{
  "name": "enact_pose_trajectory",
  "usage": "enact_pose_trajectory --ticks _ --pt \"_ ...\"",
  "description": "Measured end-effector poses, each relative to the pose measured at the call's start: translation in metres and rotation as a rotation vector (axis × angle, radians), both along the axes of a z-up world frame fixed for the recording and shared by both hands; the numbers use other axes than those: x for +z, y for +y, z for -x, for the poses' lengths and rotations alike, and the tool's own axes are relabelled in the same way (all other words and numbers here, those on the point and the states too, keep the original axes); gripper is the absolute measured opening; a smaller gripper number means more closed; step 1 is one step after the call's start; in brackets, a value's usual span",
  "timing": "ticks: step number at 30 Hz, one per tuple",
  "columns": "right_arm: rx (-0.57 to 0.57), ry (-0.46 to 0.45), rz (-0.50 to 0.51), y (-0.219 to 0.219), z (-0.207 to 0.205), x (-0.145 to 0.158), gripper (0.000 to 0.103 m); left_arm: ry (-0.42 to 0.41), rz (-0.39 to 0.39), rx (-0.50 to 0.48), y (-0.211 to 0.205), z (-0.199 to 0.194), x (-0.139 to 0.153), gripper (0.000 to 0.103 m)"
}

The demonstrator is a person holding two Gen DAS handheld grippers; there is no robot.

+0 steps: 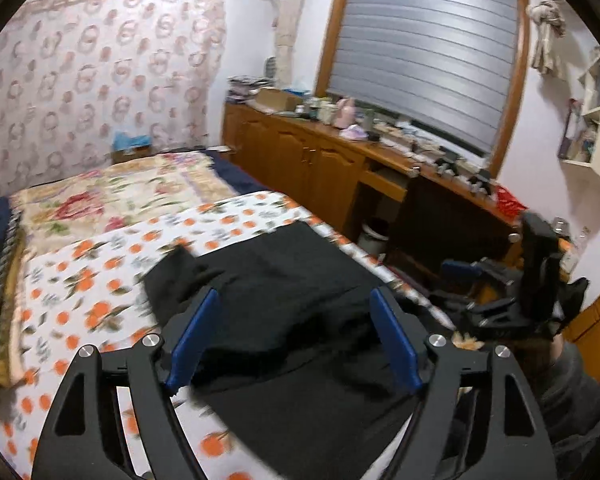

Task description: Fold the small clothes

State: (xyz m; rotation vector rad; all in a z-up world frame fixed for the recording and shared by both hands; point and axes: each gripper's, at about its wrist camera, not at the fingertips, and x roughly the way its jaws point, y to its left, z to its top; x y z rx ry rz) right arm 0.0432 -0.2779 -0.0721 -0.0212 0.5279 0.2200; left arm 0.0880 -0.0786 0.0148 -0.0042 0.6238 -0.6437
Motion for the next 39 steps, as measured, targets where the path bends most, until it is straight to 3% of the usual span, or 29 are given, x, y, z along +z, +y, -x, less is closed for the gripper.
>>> enact_pose_trajectory --ticks 10,17,19,21,22,24,27,33,39 --pt "0.132 0.001 0.030 0.038 -0.026 0.001 0.083 0.037 -0.033 0.171 0.062 0.012 -0.032 0.078" --pt "0.226 0.053 0.027 0.058 -0.049 -0.006 0.075 0.004 -0.054 0.253 0.080 0.018 -0.042 0.078" --pt "0.249 0.066 0.022 0.062 -0.054 -0.009 0.068 -0.002 -0.059 0.257 0.081 0.018 -0.045 0.078" --pt "0.263 0.083 0.030 0.066 -0.059 -0.014 0.044 0.002 -0.056 0.259 0.082 0.019 -0.049 0.078" --pt "0.275 0.092 0.031 0.067 -0.061 -0.018 0.037 0.005 -0.053 0.259 0.084 0.019 -0.050 0.078" --pt "0.297 0.112 0.024 0.064 -0.061 -0.020 0.007 0.015 -0.045 0.265 0.086 0.020 -0.054 0.078" --pt "0.316 0.099 0.004 0.051 -0.049 -0.019 0.005 0.027 -0.039 0.269 0.087 0.021 -0.058 0.078" --pt "0.244 0.016 -0.013 0.009 -0.010 0.003 0.004 0.037 -0.038 0.260 0.084 0.023 -0.062 0.078" --pt "0.188 0.067 0.035 -0.022 0.014 -0.003 0.004 0.024 -0.044 0.258 0.081 0.027 -0.061 0.078"
